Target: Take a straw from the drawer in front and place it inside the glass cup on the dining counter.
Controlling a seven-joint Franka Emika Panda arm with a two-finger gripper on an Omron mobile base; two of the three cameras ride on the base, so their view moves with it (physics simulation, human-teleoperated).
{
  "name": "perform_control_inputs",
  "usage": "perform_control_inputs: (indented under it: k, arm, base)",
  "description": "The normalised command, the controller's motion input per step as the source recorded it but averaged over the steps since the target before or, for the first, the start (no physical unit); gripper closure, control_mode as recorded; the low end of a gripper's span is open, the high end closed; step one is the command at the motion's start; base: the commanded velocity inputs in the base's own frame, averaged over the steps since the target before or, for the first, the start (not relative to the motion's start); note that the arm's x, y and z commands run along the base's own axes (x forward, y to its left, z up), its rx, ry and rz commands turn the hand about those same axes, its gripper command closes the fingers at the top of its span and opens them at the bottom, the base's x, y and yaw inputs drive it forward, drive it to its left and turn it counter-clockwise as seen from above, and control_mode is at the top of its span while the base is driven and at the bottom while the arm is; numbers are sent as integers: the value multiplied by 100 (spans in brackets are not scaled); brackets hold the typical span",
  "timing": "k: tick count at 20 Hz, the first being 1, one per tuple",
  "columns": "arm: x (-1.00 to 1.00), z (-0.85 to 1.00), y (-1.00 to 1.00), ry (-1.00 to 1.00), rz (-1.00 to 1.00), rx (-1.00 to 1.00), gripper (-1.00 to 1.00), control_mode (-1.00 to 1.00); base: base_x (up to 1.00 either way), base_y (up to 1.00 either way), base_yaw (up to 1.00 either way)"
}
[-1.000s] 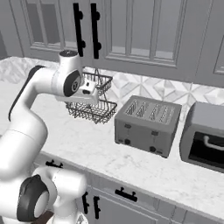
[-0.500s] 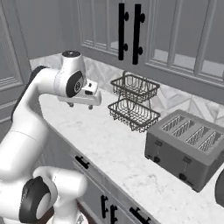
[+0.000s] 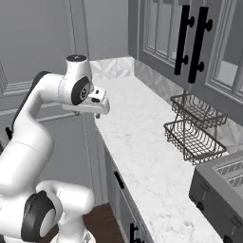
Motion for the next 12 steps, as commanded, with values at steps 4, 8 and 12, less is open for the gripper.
perform_control_inputs:
  k: [4, 8, 12]
  arm:
    - [0, 0, 0, 0, 0, 0, -100, 100]
    - [0, 0, 0, 0, 0, 0, -100, 100]
    - [0, 0, 0, 0, 0, 0, -100, 100]
  base:
    - [-18, -32, 58]
    - [-53, -45, 46]
    - [-51, -50, 37]
